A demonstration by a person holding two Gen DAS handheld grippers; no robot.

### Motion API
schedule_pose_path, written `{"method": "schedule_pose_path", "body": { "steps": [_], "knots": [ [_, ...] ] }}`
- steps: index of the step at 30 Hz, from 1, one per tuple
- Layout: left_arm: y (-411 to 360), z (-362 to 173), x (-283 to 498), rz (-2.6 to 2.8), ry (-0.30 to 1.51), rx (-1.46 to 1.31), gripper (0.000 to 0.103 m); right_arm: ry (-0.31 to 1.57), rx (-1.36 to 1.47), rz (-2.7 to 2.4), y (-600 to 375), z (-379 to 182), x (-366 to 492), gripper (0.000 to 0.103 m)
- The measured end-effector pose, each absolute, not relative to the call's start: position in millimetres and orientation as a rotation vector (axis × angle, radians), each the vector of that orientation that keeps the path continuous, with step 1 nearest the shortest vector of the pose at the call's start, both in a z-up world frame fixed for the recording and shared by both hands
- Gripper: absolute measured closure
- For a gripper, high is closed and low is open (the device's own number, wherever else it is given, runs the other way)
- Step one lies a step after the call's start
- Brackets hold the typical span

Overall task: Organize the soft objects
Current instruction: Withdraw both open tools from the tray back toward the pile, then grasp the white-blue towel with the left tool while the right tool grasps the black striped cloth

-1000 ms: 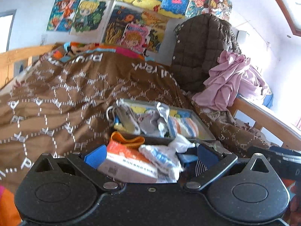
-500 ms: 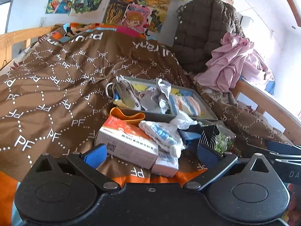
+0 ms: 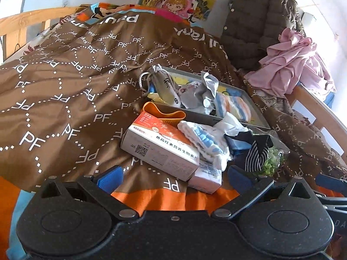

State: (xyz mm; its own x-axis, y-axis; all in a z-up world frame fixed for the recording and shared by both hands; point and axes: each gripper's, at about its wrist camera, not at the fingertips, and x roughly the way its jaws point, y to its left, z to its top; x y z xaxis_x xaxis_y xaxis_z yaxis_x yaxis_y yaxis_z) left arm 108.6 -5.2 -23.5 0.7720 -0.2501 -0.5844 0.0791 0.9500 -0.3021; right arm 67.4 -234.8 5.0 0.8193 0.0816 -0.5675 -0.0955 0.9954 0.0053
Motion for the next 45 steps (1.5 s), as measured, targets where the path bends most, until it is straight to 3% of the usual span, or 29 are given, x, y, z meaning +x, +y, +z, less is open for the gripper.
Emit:
{"method": "schedule_pose_path", "body": {
  "steps": [22, 45],
  "knots": [
    [-12.4, -39.6, 130.1, -0.163, 0.669, -0.213, 0.001, 0.674, -0.029, 0.111, -231.8, -4.4, 84.3, 0.0],
    [-27.7, -50.5, 150.4, -0.223, 0.529, -0.078, 0.001, 0.574, -0.242, 0.194, -243.3, -9.3, 133.4, 0.0]
  ]
}}
